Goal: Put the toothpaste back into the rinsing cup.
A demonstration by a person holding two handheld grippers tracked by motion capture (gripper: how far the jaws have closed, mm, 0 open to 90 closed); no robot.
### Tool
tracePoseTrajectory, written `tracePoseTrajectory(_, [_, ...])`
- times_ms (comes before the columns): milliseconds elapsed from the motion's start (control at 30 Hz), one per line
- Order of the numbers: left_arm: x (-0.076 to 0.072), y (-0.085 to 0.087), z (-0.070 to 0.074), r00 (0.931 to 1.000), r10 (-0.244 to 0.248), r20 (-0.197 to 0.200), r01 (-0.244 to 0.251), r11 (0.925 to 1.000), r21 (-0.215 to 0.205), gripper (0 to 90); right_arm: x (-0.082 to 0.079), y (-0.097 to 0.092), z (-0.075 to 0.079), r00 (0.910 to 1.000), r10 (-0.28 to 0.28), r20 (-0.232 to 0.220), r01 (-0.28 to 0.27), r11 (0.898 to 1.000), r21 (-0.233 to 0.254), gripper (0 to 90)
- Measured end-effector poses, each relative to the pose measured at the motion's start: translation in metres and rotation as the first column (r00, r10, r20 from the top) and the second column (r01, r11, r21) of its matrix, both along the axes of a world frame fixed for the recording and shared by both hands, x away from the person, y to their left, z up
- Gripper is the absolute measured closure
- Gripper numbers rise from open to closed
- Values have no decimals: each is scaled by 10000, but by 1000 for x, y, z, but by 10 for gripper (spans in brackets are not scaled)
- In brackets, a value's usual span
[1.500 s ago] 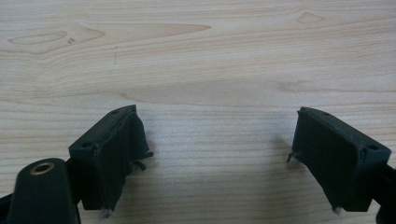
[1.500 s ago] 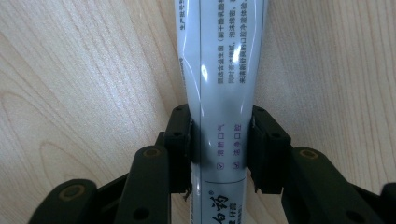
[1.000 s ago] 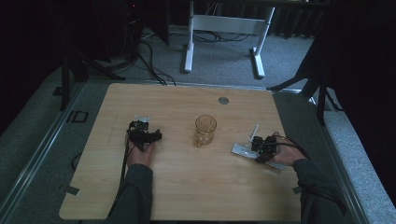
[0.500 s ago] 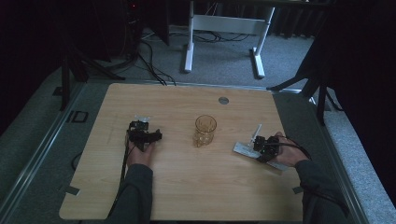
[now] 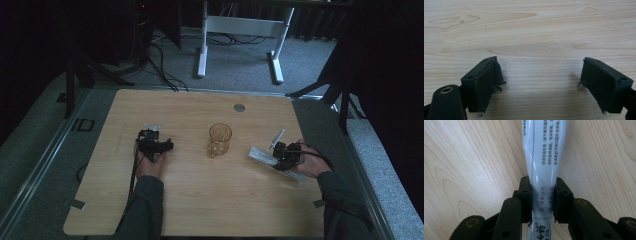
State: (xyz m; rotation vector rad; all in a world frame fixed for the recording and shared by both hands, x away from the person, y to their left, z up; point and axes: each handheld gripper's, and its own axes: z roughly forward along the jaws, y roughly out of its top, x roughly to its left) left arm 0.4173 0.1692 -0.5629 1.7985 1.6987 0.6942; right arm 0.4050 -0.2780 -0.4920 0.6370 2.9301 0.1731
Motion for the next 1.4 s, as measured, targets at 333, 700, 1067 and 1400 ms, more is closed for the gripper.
tracePoseTrajectory(333, [0, 0, 0, 10000, 1, 2, -1, 10000, 0, 150, 1, -1, 8, 9994, -241, 250, 223, 9974, 684, 726])
tracePoseTrajectory(700, [0, 0, 0, 10000, 0, 2, 0, 10000, 2, 150, 6, -2, 10, 9955, -754, 572, 662, 9867, 1486, 728])
tracePoseTrajectory(1067, [0, 0, 0, 10000, 0, 1, 0, 10000, -1, 150, 9, -1, 15, 9926, -916, 795, 742, 9771, 1997, 731])
tracePoseTrajectory(1400, [0, 0, 0, 10000, -2, 1, 2, 10000, -1, 151, 13, 3, 19, 9907, -1044, 877, 803, 9666, 2435, 732])
